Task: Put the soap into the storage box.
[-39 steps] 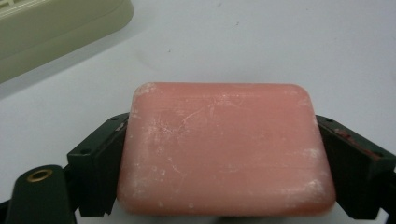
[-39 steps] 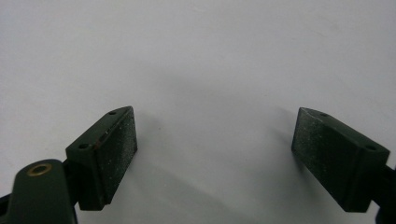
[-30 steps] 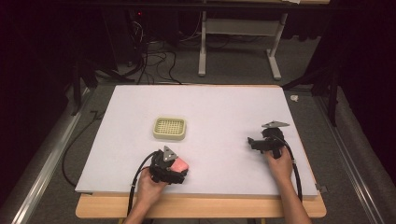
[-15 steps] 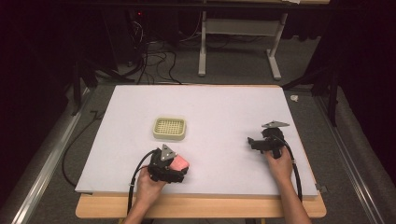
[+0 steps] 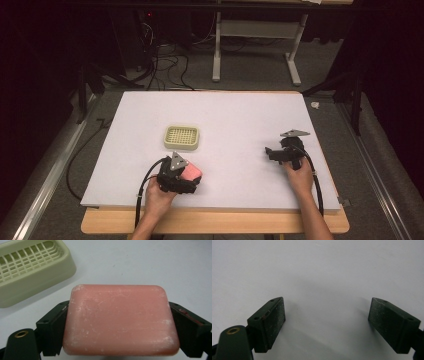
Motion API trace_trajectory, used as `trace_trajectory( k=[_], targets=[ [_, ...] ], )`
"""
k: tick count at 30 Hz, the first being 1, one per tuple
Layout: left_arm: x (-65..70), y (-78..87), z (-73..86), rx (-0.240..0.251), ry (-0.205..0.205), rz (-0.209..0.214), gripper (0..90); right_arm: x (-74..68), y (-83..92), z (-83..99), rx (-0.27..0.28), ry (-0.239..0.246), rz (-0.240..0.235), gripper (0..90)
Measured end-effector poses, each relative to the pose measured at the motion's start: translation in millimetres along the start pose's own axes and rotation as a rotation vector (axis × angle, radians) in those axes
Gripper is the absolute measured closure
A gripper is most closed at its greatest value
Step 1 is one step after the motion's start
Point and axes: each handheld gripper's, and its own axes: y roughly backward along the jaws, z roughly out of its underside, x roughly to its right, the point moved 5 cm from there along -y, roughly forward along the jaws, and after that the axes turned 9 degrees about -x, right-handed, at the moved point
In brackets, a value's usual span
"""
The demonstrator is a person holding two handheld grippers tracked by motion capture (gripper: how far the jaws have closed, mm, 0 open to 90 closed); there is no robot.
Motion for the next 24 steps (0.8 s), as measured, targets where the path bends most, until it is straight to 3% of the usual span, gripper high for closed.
trace_trajectory(
  k=[24],
  targets=[
    [-18.6, 13.0, -10.5, 0.041, 0.053, -0.028, 13.9, -0.1, 0.0, 0.1, 0.000, -0.002, 0.000, 14.7]
  ],
)
